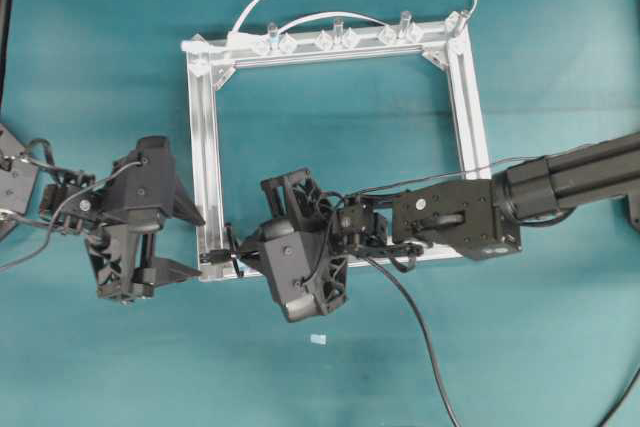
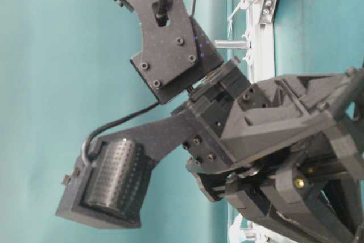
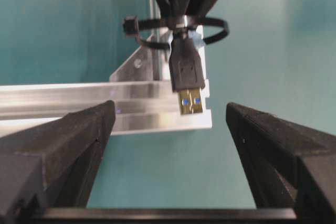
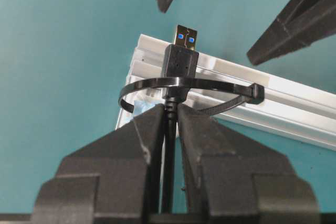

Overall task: Insert the wire through the string loop located on the left side.
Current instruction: 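Move the left gripper to the plug protruding from the loop, then grasp the plug with the left gripper and release it from the right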

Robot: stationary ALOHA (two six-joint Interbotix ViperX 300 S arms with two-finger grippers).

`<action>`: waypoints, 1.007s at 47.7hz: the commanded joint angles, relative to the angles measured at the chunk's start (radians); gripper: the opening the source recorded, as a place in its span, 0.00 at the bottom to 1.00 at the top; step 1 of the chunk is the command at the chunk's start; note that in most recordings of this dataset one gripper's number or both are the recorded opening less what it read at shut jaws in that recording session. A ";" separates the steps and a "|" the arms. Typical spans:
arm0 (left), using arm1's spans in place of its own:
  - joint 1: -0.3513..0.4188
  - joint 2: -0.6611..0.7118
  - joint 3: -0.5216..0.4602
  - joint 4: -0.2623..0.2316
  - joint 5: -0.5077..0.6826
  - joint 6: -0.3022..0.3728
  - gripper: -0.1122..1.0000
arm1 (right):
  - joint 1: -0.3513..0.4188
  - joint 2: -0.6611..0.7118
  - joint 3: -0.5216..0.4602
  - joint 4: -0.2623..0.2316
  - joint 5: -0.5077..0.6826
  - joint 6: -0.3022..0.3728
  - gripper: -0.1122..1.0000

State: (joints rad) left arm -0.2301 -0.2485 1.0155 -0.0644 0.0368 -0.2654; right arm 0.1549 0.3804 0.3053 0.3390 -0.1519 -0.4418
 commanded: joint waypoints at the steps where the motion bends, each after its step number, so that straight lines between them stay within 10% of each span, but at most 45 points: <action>1: -0.003 0.008 -0.031 0.002 -0.012 -0.009 0.91 | -0.003 -0.020 -0.021 -0.003 -0.005 -0.003 0.18; 34: -0.003 0.144 -0.087 0.002 -0.054 -0.015 0.88 | -0.008 -0.020 -0.018 -0.008 -0.006 -0.003 0.18; 48: 0.011 0.147 -0.086 0.000 -0.038 -0.080 0.27 | -0.008 -0.020 -0.018 -0.009 -0.009 -0.003 0.18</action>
State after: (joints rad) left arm -0.2270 -0.0936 0.9434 -0.0644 0.0015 -0.3267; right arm 0.1442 0.3804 0.3053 0.3344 -0.1519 -0.4449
